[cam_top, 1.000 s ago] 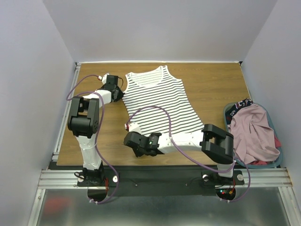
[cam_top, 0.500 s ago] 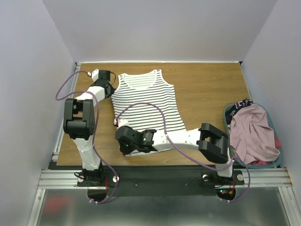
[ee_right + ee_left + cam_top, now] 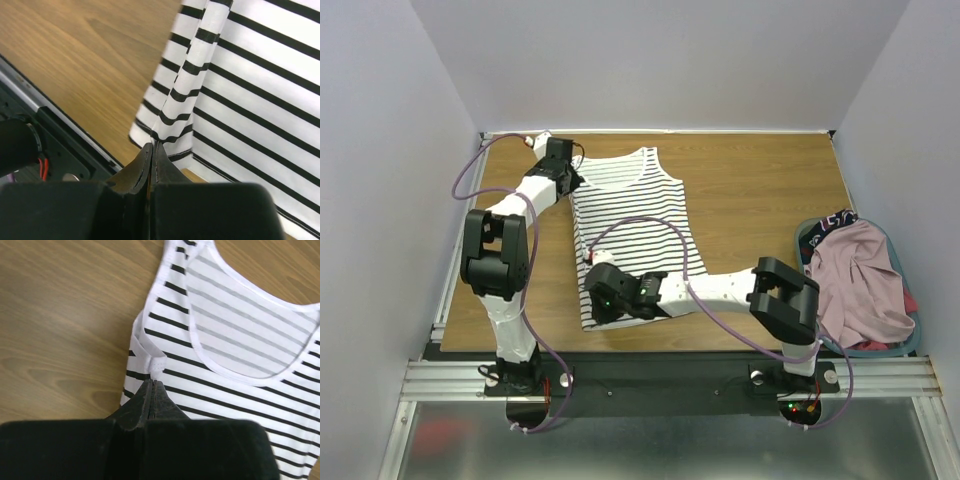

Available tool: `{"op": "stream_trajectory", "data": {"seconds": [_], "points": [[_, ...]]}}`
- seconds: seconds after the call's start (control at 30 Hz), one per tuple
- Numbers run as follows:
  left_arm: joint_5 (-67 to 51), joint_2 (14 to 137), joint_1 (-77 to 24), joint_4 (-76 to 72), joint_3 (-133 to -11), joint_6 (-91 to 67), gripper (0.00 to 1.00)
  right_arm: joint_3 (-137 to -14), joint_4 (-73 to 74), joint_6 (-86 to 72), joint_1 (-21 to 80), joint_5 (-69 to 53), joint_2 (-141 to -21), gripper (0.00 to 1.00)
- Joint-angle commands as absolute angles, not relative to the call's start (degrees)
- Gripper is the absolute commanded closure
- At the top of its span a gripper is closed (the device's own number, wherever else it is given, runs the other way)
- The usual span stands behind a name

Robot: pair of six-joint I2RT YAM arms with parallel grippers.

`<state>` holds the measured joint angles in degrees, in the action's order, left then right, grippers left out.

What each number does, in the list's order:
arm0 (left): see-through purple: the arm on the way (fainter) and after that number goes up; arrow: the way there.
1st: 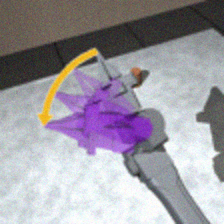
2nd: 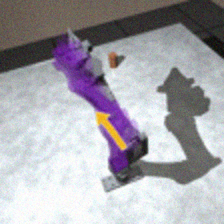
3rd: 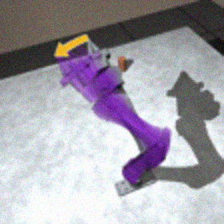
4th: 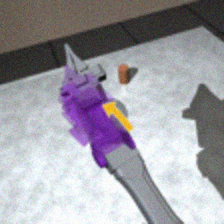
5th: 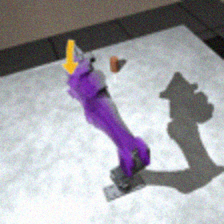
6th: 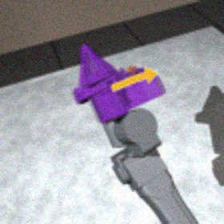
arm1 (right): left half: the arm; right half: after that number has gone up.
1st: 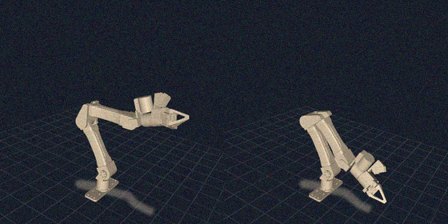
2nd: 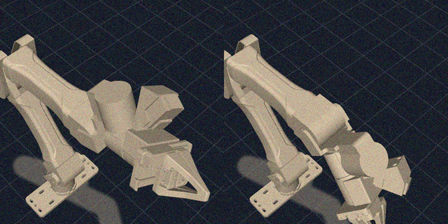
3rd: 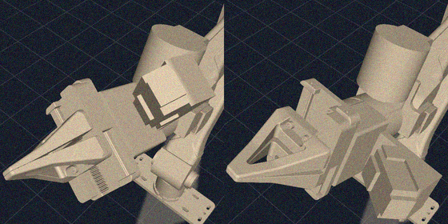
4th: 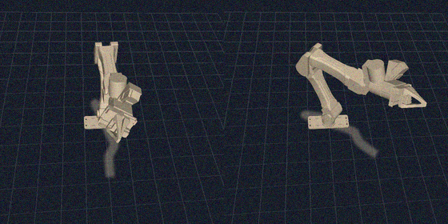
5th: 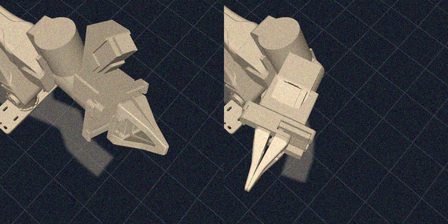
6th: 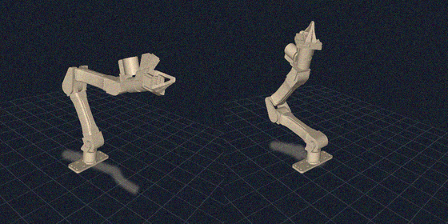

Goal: Fold and stack the tank tops
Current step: Fold the tank top

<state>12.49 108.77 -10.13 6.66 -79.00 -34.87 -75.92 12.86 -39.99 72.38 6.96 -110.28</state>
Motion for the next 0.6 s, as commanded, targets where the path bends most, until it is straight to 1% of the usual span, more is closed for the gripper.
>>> {"op": "stream_trajectory", "data": {"seconds": [0.0, 0.3, 0.57], "points": [[13.8, 109.86, -12.3, 5.36, -83.58, -35.24, 1.0, -71.74, 9.41, -42.54, 71.02, 6.06, -104.07, 0.99], [14.24, 115.92, -17.22, 6.59, -89.29, -36.47, 1.0, -63.81, 7.3, -44.65, 68.91, 7.2, -98.36, 0.99], [13.97, 118.56, -19.07, 6.59, -90.97, -36.83, 1.0, -58.89, 6.07, -45.97, 68.12, 8.88, -96.33, 0.98]]}}
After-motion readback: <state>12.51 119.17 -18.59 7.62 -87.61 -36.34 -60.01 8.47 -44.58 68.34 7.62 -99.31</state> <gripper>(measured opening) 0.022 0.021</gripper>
